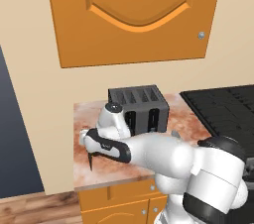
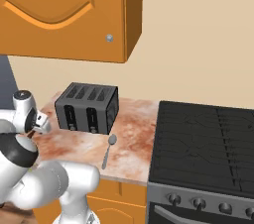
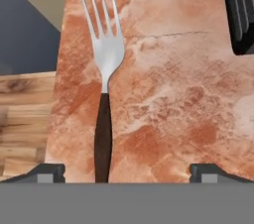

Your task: Take the fork and place it on the left side of the plate. Then take the spoon and place it on the right side of the plate. Make sure they're directly next to the plate.

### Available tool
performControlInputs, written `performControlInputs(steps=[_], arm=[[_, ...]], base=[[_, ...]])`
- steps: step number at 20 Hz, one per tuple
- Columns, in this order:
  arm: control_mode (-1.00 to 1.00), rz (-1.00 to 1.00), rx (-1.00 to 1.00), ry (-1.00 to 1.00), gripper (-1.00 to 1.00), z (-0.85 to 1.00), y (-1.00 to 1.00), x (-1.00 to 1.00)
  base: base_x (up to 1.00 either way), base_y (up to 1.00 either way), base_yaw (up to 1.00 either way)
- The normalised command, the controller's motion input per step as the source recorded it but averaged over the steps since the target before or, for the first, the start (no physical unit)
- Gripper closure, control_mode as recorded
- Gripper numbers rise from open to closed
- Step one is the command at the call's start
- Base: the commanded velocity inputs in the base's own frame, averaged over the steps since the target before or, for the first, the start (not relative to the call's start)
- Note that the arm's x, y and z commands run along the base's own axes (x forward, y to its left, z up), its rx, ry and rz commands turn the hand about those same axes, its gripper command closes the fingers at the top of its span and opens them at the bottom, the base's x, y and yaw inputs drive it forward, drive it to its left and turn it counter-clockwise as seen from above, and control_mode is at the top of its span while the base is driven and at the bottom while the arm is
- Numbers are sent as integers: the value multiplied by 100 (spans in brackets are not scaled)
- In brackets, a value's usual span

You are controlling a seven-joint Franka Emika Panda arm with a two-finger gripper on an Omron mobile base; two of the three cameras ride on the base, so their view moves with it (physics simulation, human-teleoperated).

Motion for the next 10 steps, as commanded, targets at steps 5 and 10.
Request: performControlInputs(steps=[5,10], arm=[[-100,0,0,7,-100,-12,29,7],[-100,0,0,1,-100,-36,0,0]], base=[[0,0,0],[0,0,0]])
